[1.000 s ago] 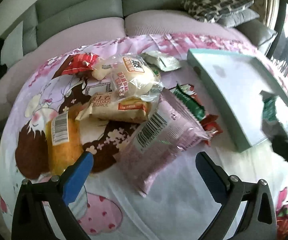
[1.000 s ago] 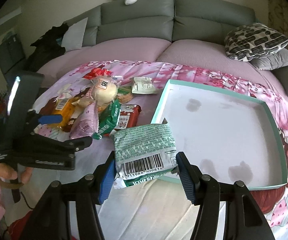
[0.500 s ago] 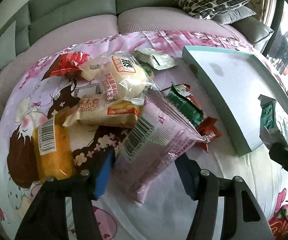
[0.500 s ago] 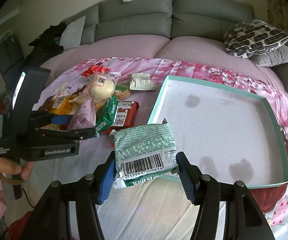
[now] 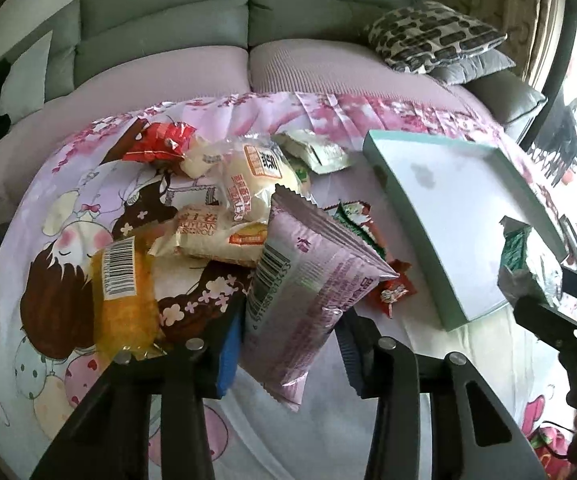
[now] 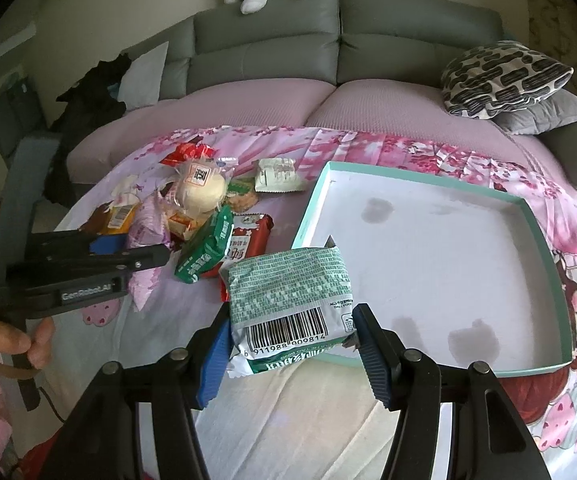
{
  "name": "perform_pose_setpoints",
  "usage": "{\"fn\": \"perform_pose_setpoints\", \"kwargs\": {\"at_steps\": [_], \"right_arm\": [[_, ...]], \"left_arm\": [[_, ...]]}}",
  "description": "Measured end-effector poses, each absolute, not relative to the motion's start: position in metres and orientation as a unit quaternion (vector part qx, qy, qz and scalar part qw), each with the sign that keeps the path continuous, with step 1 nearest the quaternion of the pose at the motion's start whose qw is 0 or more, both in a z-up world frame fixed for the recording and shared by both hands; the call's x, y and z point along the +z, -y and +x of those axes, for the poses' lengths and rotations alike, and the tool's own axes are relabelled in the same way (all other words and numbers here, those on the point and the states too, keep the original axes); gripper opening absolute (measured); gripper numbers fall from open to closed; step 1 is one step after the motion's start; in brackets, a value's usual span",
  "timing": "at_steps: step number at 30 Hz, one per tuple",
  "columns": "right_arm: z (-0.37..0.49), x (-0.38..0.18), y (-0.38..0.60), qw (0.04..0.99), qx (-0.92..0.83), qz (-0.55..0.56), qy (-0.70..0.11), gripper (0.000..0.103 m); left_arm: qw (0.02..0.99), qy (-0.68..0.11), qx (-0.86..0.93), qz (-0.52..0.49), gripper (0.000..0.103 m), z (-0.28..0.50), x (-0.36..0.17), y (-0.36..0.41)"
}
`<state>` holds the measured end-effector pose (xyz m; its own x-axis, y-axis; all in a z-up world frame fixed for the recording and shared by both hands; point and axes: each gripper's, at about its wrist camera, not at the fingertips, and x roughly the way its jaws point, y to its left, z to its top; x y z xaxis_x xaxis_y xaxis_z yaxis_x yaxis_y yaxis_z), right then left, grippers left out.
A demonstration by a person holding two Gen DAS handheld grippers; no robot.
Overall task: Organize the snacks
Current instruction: 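Lift the green pack with the right gripper while the left gripper grasps the pink bag, then lower both packs into the mint-green tray and open both grippers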
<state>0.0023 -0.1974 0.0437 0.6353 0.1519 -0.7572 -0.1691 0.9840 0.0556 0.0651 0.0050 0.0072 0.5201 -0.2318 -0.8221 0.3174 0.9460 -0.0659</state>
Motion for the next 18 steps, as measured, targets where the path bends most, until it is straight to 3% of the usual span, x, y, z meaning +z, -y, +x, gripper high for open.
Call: {"fn": "perform_pose_setpoints", "kwargs": {"at_steps": [18], "right_arm": [[0.026,0.051,0.271,0.907,0.004,0.036,-0.419,0.061]], "left_arm": [[0.877,-0.431,-0.207,0.056,0.045,0.071,0.061,0.058]]}}
